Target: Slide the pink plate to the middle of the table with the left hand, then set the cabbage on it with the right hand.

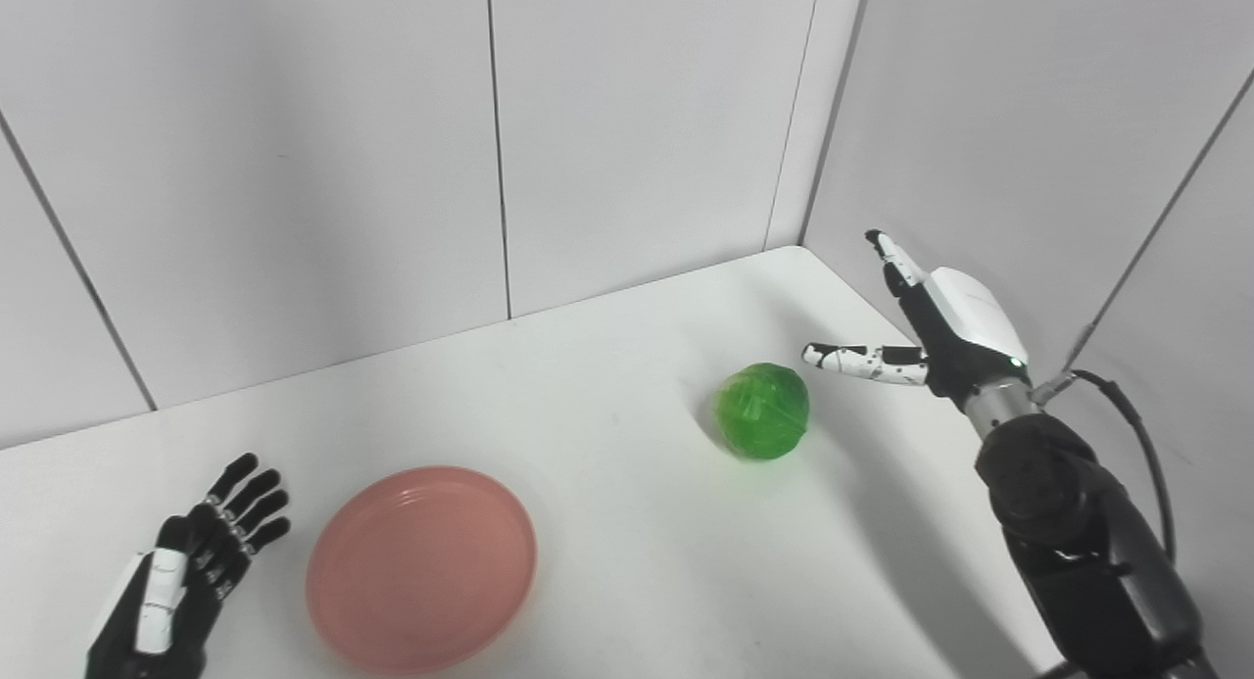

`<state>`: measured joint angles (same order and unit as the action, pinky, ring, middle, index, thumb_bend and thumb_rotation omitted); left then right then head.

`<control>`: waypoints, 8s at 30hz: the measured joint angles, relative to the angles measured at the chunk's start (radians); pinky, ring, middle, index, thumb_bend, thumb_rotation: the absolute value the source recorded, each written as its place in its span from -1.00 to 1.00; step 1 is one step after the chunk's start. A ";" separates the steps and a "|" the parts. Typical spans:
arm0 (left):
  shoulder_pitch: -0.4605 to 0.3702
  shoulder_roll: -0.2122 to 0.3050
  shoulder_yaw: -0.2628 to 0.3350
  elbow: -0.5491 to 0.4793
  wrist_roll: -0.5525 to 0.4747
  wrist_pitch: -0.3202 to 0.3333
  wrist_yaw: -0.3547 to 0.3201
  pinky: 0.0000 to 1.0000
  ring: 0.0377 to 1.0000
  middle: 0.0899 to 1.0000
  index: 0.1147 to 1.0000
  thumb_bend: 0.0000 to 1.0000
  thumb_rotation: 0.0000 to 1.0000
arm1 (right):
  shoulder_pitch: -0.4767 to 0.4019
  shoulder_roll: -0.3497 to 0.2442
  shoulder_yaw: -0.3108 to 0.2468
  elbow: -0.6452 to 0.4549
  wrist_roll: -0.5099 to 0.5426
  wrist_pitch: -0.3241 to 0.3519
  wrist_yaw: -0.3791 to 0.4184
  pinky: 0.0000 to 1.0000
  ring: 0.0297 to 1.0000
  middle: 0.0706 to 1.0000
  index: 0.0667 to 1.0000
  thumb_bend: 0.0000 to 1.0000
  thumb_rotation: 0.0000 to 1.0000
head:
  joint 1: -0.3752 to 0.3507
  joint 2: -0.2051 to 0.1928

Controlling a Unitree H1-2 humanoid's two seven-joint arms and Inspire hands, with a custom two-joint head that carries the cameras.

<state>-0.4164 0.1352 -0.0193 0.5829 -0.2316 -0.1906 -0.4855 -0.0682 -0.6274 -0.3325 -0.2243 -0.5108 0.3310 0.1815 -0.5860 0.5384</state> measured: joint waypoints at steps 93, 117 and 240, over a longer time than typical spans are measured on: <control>0.072 0.026 -0.024 -0.131 -0.011 0.059 0.019 0.78 0.81 0.81 0.76 0.82 0.82 | -0.155 0.079 0.268 0.260 0.077 -0.132 -0.123 -0.12 -0.10 -0.17 -0.04 0.06 -1.00 | 0.054 0.054; 0.087 -0.006 -0.071 -0.177 0.012 0.085 0.087 0.85 0.86 0.84 0.81 0.89 0.78 | -0.207 0.157 0.295 0.158 0.111 -0.199 -0.158 -0.20 -0.15 -0.18 -0.02 0.05 -1.00 | 0.230 0.032; 0.110 -0.175 -0.160 -0.271 0.163 0.163 0.272 0.83 0.88 0.88 0.85 0.74 0.99 | -0.361 0.293 0.565 0.005 -0.037 -0.175 0.344 0.64 0.87 0.97 0.98 0.98 0.10 | 0.621 0.075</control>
<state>-0.3061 -0.0395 -0.1793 0.3122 -0.0683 -0.0274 -0.2138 -0.4291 -0.3347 0.2329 -0.2189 -0.5479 0.1559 0.5252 0.0353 0.6136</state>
